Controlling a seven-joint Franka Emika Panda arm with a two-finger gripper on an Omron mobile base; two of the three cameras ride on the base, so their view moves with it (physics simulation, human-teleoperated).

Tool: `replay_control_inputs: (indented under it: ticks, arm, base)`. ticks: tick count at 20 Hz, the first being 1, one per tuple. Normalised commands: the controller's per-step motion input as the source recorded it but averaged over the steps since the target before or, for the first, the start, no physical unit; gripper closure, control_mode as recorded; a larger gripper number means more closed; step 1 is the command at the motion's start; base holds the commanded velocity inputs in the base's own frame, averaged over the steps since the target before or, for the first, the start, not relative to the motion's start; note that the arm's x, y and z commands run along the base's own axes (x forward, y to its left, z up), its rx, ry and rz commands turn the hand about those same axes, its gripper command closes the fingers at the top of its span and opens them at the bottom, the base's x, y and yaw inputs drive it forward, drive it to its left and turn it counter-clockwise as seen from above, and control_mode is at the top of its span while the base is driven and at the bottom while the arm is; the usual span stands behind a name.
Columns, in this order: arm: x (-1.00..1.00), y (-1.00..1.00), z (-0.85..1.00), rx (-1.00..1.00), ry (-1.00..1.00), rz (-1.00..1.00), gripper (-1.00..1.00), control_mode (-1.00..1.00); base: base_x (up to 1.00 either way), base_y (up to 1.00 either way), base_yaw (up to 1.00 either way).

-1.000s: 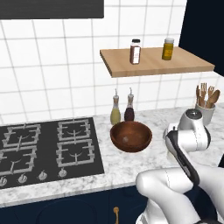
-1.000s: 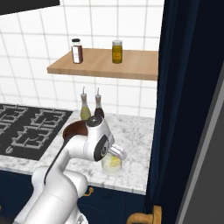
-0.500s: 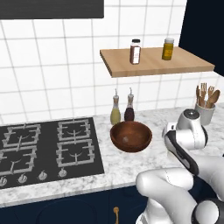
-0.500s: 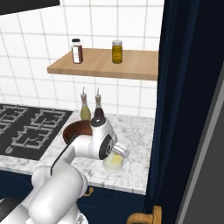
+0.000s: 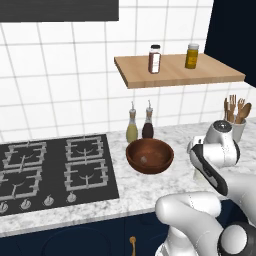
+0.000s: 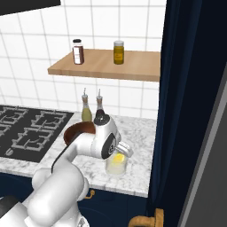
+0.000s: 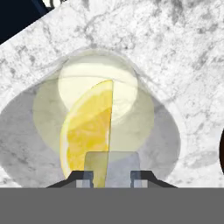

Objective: Grab a lemon wedge from the fridge and one ice cube from the ice bowl, and put them in the glass of lemonade.

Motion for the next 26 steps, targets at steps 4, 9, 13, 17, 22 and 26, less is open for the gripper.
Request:
replay_control_inputs:
  ticks: [4, 9, 13, 17, 22, 26]
  arm:
    - [-0.23, 0.00, 0.00, 0.00, -0.14, 0.00, 1.00, -1.00]
    - [-0.12, 0.00, 0.04, 0.00, -0.08, 0.00, 1.00, -1.00]
    - [0.00, 0.00, 0.16, 0.00, -0.01, 0.00, 1.00, -1.00]
    - [0.00, 0.00, 0.25, 0.00, 0.00, 0.00, 1.00, -1.00]
    - [0.00, 0.00, 0.11, 0.00, 0.00, 0.00, 1.00, -1.00]
    - [0.00, 0.00, 0.02, 0.00, 0.00, 0.00, 1.00, -1.00]
  base:
    - [0.00, 0.00, 0.00]
    - [0.00, 0.00, 0.00]
    - [0.00, 0.00, 0.00]
    - [0.00, 0.00, 0.00]
    - [0.00, 0.00, 0.00]
    - [0.00, 0.00, 0.00]
